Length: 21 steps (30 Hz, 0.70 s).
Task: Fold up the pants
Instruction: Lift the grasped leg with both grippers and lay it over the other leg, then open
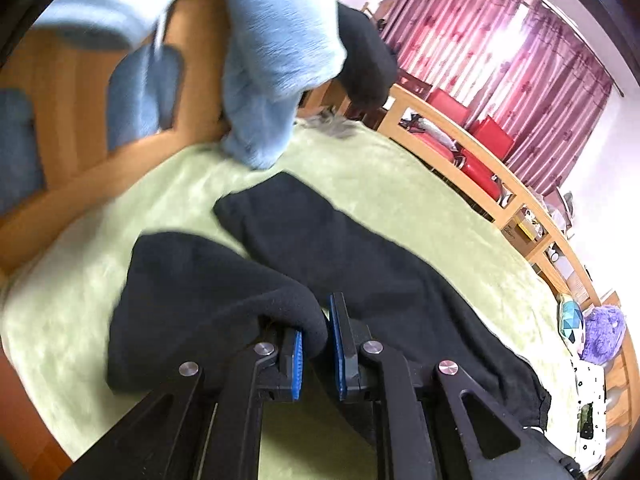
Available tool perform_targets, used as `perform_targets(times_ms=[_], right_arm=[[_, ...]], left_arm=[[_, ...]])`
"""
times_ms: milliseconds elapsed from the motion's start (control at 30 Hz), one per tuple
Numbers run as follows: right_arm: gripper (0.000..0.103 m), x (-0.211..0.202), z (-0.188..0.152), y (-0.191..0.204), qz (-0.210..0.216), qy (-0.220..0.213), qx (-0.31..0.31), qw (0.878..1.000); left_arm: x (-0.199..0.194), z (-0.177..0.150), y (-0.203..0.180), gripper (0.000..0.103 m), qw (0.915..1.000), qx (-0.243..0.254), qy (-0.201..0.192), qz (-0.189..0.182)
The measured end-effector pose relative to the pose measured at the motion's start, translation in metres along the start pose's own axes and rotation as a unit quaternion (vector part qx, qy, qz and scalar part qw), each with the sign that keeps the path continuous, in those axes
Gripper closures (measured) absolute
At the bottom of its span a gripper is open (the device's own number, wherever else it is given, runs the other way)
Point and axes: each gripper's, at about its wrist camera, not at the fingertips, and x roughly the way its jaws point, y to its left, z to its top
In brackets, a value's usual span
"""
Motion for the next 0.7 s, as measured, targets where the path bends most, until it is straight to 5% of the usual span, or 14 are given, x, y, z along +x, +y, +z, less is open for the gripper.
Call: perform_targets(times_ms=[267, 700], right_arm=[[0.084, 0.033, 0.06, 0.012, -0.021, -0.006, -0.036, 0.999], [0.084, 0.159, 0.145, -0.008, -0.026, -0.033, -0.021, 0.999]], left_arm=[[0.051, 0.038, -0.053, 0.091, 0.9993, 0.035, -0.007, 0.009], [0.18, 0.087, -0.117, 0.091, 0.9982, 0.052, -0.029, 0.003]])
